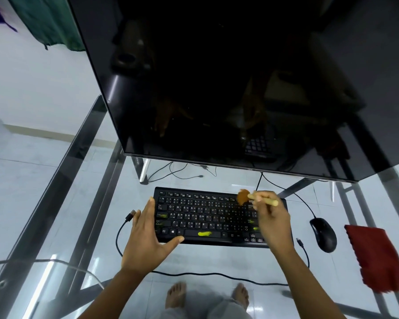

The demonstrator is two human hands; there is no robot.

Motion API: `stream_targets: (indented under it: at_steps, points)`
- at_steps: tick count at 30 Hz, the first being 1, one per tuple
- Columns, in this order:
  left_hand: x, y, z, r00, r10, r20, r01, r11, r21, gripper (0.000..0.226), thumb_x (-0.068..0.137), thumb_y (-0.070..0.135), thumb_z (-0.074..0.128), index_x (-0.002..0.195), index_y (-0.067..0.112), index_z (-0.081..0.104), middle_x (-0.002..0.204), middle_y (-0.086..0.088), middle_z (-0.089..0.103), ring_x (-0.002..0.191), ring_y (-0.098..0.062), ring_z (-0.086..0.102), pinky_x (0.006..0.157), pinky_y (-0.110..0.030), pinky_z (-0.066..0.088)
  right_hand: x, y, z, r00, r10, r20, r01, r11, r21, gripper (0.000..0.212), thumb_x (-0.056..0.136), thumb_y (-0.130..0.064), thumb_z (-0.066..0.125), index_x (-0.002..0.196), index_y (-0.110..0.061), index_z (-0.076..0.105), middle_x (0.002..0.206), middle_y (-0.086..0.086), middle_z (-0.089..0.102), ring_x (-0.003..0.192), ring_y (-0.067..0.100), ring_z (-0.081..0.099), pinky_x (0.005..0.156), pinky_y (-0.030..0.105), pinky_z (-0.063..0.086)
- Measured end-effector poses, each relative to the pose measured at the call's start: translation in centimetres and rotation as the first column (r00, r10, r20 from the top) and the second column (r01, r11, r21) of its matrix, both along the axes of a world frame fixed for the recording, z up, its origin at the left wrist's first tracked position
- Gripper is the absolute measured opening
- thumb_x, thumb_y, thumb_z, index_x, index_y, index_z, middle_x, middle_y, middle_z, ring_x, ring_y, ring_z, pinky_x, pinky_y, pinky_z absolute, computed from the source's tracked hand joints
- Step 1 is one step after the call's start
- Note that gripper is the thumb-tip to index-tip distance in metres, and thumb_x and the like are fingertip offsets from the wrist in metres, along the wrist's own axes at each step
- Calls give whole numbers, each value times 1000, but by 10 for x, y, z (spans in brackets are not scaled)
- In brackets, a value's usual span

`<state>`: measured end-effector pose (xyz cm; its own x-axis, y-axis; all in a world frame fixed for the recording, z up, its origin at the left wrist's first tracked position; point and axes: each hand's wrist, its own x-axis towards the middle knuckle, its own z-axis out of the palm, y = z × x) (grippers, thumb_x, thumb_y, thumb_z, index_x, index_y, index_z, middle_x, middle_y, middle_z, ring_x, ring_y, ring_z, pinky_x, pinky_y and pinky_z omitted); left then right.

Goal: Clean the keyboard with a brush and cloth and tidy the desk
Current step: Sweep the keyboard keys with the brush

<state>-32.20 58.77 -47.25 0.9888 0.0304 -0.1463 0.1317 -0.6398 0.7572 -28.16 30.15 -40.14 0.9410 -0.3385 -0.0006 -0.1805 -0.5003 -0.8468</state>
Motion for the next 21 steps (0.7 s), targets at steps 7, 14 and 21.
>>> stream_targets:
  at_steps: [7, 14, 21]
  points:
    - [0, -1, 0, 1000, -2, -7, 2, 1000, 0, 120, 66, 65, 73, 151, 35, -6, 161, 8, 15, 148, -19, -3, 117, -50, 23, -2, -3, 5, 995, -101, -13, 100, 995, -23, 16, 99, -21, 54, 89, -31, 62, 89, 1, 71, 83, 18, 68, 73, 17, 50]
    - [0, 2, -2, 996, -71, 46, 70, 997, 15, 126, 64, 64, 76, 146, 43, -17, 161, 10, 11, 144, 0, -15, 120, -39, 8, -25, 83, 3, 956, 277, -97, -217, 890, 401, 11, 97, -6, 54, 94, -9, 64, 86, 4, 75, 74, 14, 70, 68, 22, 57]
    - [1, 10, -6, 999, -45, 13, 46, 996, -74, 128, 64, 58, 79, 148, 39, -16, 151, 23, 10, 148, -16, -5, 120, -47, 18, -42, 123, -16, 927, 371, -56, -344, 900, 266, 8, 98, -25, 56, 94, -24, 63, 89, -4, 74, 80, 10, 70, 74, 34, 60]
